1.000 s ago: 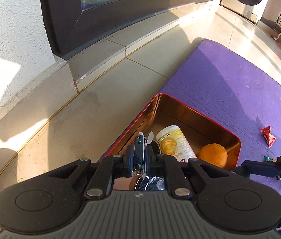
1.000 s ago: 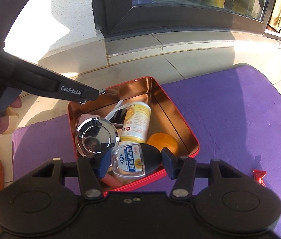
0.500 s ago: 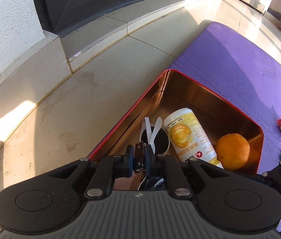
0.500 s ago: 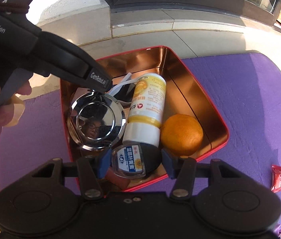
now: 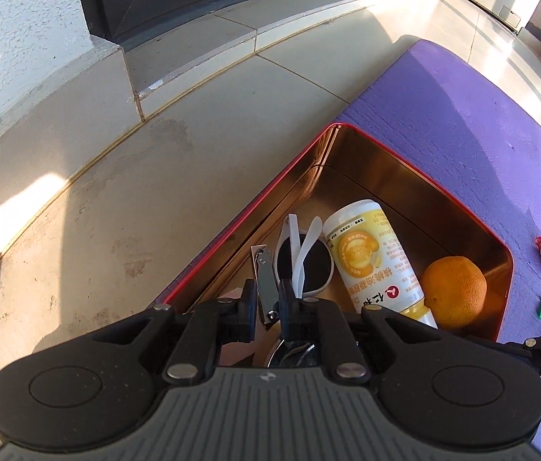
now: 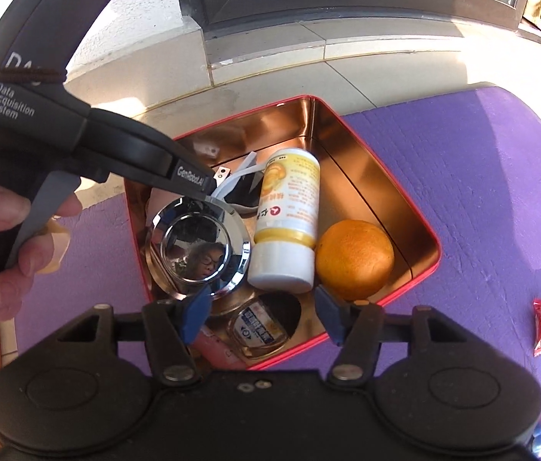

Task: Organize rigid objects
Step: 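Carry tag and nail clipper into the red tin and open both grippers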

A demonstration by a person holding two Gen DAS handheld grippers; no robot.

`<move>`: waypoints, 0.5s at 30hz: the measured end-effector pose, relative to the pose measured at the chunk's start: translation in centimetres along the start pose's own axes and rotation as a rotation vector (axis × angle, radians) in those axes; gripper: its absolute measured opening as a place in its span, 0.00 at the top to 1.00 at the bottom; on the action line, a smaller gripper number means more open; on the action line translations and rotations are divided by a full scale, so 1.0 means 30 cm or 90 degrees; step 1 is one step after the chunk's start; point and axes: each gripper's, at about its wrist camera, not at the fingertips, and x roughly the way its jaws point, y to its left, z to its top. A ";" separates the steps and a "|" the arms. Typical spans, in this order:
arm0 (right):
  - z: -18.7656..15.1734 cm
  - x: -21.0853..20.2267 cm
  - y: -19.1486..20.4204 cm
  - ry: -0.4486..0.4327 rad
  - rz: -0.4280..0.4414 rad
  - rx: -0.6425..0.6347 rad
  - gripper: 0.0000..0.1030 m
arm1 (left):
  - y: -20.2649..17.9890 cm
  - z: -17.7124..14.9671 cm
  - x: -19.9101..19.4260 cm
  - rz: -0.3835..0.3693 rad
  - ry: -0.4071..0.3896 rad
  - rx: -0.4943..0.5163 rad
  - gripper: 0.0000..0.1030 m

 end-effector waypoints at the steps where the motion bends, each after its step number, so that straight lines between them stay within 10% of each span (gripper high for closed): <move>1: 0.001 -0.015 -0.004 -0.005 0.002 0.005 0.42 | -0.001 0.000 -0.006 0.001 -0.001 0.000 0.89; 15: 0.015 -0.192 -0.022 -0.047 0.008 0.040 0.41 | -0.035 -0.015 -0.185 0.004 -0.001 0.031 0.89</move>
